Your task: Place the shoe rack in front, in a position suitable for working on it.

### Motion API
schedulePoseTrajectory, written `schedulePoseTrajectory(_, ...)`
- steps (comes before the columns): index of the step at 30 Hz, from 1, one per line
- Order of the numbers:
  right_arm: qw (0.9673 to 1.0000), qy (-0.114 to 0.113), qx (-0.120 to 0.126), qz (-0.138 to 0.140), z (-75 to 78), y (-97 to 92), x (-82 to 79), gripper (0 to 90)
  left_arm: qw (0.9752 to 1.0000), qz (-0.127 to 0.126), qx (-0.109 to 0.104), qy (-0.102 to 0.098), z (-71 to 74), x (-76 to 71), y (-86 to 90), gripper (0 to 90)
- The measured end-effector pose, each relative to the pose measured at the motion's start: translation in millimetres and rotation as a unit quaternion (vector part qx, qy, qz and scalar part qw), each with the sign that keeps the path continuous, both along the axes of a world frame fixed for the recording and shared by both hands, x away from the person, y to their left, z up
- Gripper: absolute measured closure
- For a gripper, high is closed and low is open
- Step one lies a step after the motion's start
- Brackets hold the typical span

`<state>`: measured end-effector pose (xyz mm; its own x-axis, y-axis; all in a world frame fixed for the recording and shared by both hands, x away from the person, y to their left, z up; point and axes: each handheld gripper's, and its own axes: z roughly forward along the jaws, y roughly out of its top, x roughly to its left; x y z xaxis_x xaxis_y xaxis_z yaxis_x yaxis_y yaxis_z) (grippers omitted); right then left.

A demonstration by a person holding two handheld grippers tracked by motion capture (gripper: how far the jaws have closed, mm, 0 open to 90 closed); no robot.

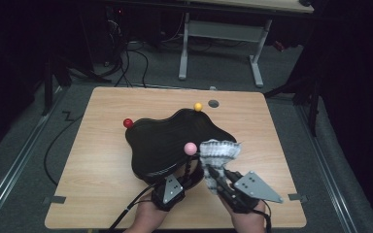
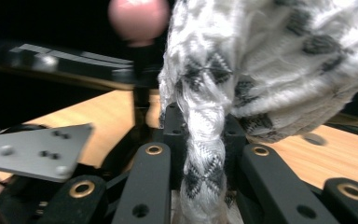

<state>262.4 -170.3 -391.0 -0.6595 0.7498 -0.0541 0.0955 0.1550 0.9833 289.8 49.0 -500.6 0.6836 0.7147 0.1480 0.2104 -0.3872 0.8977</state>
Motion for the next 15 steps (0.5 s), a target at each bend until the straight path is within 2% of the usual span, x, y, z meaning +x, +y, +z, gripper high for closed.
schedulePoseTrajectory(1,0.9998,0.002,-0.012,0.016,-2.9,13.9,0.4,79.2,1.0,-0.002,-0.001,-0.001,-0.1,-0.6,-0.8,74.7)
schedulePoseTrajectory(2,0.9998,0.002,-0.012,0.016,-2.9,13.9,0.4,79.2,1.0,-0.003,0.0,-0.001,-0.3,-1.6,-1.4,74.7)
schedulePoseTrajectory(4,0.9994,0.002,-0.021,0.028,-6.2,26.4,0.3,79.1,1.0,-0.003,-0.004,0.0,-0.3,-2.1,-2.3,74.7)
schedulePoseTrajectory(6,0.9993,0.001,-0.023,0.028,-5.5,26.1,0.2,79.1,1.0,-0.005,-0.001,0.001,0.1,-1.6,-1.8,74.7)
schedulePoseTrajectory(9,0.9998,0.002,-0.009,0.018,-0.2,9.2,-0.4,79.2,1.0,-0.007,0.0,0.001,0.3,-1.1,-1.9,74.7)
schedulePoseTrajectory(10,1.0,-0.001,0.001,0.003,2.2,-7.6,-1.9,79.1,1.0,-0.007,-0.002,0.004,0.1,-1.4,-2.2,74.7)
schedulePoseTrajectory(15,0.9994,-0.002,0.015,-0.03,4.1,-34.7,-0.6,79.0,1.0,-0.005,-0.001,0.007,0.8,-2.3,-0.7,74.8)
